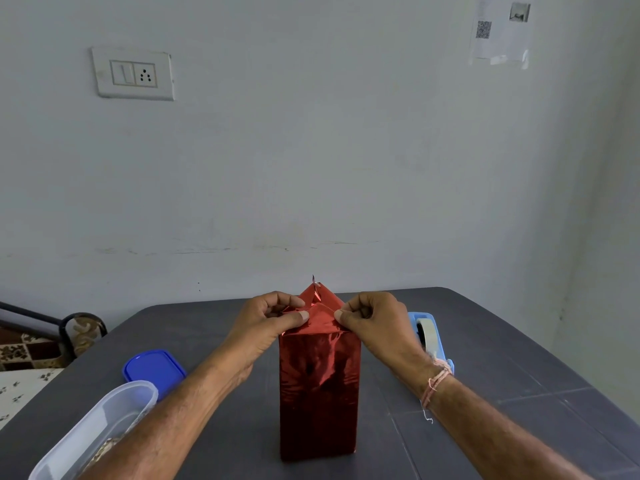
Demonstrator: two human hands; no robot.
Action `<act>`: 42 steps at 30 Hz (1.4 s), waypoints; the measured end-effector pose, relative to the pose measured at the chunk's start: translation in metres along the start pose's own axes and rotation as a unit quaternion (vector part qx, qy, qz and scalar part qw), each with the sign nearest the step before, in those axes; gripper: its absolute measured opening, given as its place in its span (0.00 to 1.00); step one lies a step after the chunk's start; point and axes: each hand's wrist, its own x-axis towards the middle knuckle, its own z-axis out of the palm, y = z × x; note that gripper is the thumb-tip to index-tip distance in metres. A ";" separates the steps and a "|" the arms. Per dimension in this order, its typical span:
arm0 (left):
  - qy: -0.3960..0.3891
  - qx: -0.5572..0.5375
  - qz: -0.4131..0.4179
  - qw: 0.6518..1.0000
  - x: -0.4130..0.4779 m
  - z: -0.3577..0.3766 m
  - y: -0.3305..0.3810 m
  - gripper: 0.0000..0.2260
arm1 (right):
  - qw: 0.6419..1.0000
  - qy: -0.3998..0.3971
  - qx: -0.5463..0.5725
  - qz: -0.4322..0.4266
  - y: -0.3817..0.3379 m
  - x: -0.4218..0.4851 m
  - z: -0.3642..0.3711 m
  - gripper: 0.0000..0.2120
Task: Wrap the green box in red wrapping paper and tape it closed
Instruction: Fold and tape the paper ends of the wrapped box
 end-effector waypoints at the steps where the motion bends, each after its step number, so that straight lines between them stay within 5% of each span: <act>1: 0.001 0.000 -0.002 1.000 0.001 0.000 -0.001 0.09 | 1.000 0.000 -0.007 -0.005 0.000 0.000 0.000 0.06; 20: -0.049 -0.084 -0.077 0.992 0.013 0.002 -0.005 0.32 | 0.994 -0.096 -0.017 0.052 0.000 0.016 -0.012 0.14; 28: -0.098 0.016 -0.085 0.991 0.023 0.003 0.000 0.40 | 0.993 -0.100 -0.034 0.045 0.000 0.015 -0.013 0.13; 38: -0.133 0.123 -0.088 0.980 0.036 0.011 0.018 0.14 | 0.989 -0.127 0.007 0.076 -0.001 0.015 -0.015 0.14; 42: -0.143 0.113 -0.112 0.977 0.039 0.010 0.013 0.19 | 0.986 -0.136 0.031 0.088 0.000 0.015 -0.014 0.13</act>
